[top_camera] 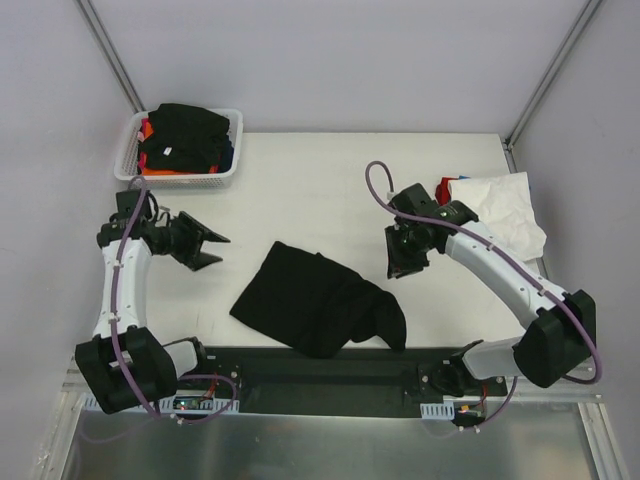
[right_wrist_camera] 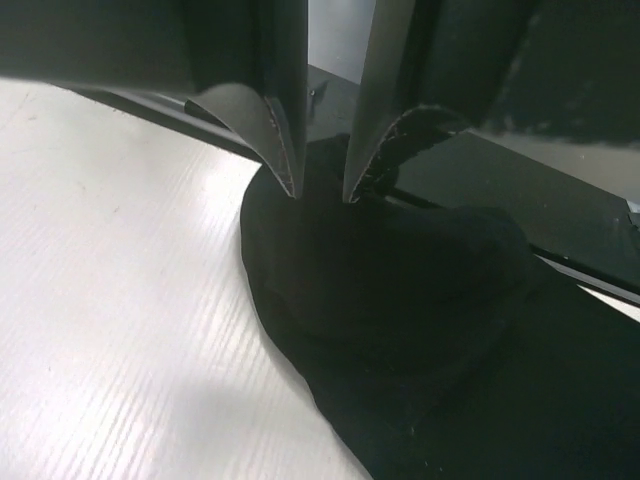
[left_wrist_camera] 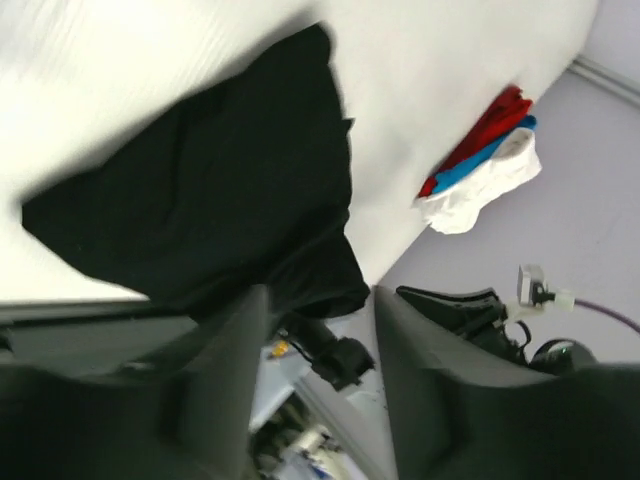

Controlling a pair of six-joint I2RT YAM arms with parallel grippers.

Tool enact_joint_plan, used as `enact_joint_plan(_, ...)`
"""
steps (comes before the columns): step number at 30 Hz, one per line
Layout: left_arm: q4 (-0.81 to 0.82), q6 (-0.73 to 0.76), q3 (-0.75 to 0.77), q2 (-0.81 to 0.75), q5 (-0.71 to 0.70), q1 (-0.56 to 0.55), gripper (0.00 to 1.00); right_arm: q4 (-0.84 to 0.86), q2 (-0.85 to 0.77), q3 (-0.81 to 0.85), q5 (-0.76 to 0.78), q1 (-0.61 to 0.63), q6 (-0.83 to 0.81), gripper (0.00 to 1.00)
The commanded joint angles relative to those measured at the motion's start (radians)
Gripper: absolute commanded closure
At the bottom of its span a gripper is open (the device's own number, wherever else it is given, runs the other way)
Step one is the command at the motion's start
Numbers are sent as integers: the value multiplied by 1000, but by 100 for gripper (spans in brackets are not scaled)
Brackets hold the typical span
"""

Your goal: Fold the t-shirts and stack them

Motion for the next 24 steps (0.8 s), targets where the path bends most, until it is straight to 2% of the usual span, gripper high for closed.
enact_joint_plan(1, -60, 46, -129, -80, -86, -40, 11, -32, 57, 72, -22, 4, -45, 73)
enact_joint_plan(2, -60, 60, -144, -83, -106, -54, 1, -32, 77, 75, -27, 4, -51, 71)
enact_joint_plan(3, -58, 67, -155, -82, -113, -60, 1, -32, 85, 83, -37, 4, -56, 67)
enact_joint_plan(5, -58, 99, -166, -71, -151, -106, 1, -41, 106, 95, -57, 2, -62, 61)
enact_joint_plan(7, -58, 118, -172, -64, -170, -156, 1, -50, 122, 109, -64, 4, -62, 50)
enact_joint_plan(8, -58, 133, -172, -60, -176, -214, 3, -53, 122, 109, -67, 2, -59, 46)
enact_joint_plan(9, -63, 141, -175, -56, -178, -236, 11, -57, 117, 111, -67, 2, -60, 41)
enact_joint_plan(11, -81, 159, -187, -56, -176, -261, 30, -58, 105, 105, -65, 2, -51, 40)
enact_joint_plan(12, -86, 166, -192, -56, -179, -276, 32, -61, 99, 100, -61, 2, -47, 39)
enact_joint_plan(13, -97, 173, -198, -59, -195, -285, 32, -61, 86, 91, -54, 4, -38, 39)
enact_joint_plan(15, -132, 205, -200, -47, -237, -307, 22, -67, 77, 77, -50, -1, -28, 39)
enact_joint_plan(17, -167, 250, -189, 7, -305, -334, 18, -69, 51, 45, -48, 2, -19, 39)
enact_joint_plan(20, -207, 307, -154, 96, -391, -336, 18, -76, -4, -6, -47, 1, -14, 39)
enact_joint_plan(24, -212, 344, -85, 189, -417, -339, 19, -124, -90, -35, -25, 1, -13, 36)
